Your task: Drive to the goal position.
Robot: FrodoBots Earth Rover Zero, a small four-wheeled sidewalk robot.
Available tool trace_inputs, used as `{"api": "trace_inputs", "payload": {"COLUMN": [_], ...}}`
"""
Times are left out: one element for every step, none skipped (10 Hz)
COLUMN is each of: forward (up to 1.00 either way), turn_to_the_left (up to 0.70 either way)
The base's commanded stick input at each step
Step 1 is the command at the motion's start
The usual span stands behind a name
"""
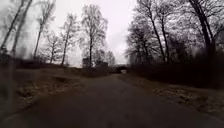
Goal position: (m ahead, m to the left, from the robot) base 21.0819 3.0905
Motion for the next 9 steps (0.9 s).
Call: {"api": "trace_inputs", "payload": {"forward": [0.7,0.7,0.7,0.7,0.7,0.7,0.7,0.7,0.7], "turn_to_the_left": [0.0,0.0,0.0,0.0,0.0,0.0,0.0,0.0,0.0]}}
